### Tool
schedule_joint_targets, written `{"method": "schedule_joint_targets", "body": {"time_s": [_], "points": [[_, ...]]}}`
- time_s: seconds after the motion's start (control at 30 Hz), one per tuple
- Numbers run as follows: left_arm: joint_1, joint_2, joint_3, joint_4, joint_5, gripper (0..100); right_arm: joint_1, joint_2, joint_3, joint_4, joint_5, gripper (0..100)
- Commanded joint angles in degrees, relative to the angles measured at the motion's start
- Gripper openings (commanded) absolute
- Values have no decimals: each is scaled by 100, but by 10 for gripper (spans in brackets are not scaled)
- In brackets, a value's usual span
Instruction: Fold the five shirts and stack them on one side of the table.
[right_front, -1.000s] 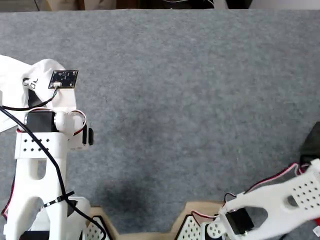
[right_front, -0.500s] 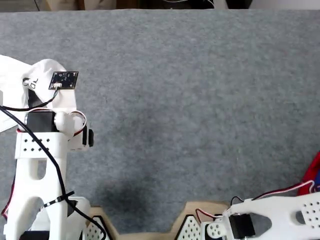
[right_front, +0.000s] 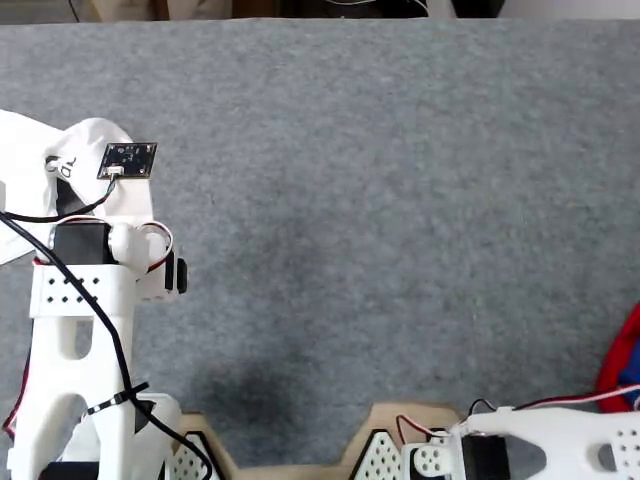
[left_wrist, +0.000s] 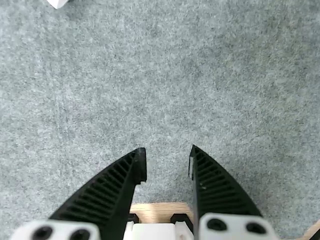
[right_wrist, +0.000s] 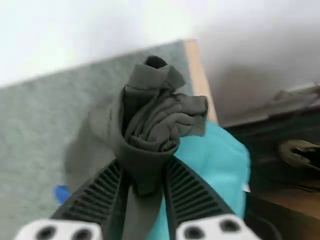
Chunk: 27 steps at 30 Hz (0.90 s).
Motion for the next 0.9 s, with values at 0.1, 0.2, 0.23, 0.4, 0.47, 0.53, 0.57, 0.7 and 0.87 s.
{"method": "schedule_joint_targets", "body": {"time_s": [0.1, 0.2, 0.23, 0.4, 0.47, 0.53, 0.57, 0.7, 0.87], "points": [[-18, -110, -88, -9, -35, 157, 585, -541, 549, 88, 897, 5], [-9, -110, -88, -18, -35, 157, 760, -541, 980, 88, 1389, 5], [35, -110, -88, -44, -35, 157, 822, -541, 1138, 88, 1547, 5], [413, -110, -97, -53, 0, 157, 1015, -541, 2018, 88, 2365, 5], [510, -110, -97, -62, 0, 157, 1033, -541, 2369, 88, 2673, 5], [545, -110, -123, -114, 0, 157, 1033, -541, 2703, 88, 2989, 8], [536, -110, -132, -158, 0, 157, 1033, -541, 2853, 88, 3156, 9], [536, -110, -246, -149, 0, 157, 1042, -541, 3284, 88, 3640, 9], [536, -101, -246, -167, 0, 157, 1042, -549, 3143, 88, 3719, 72]]}}
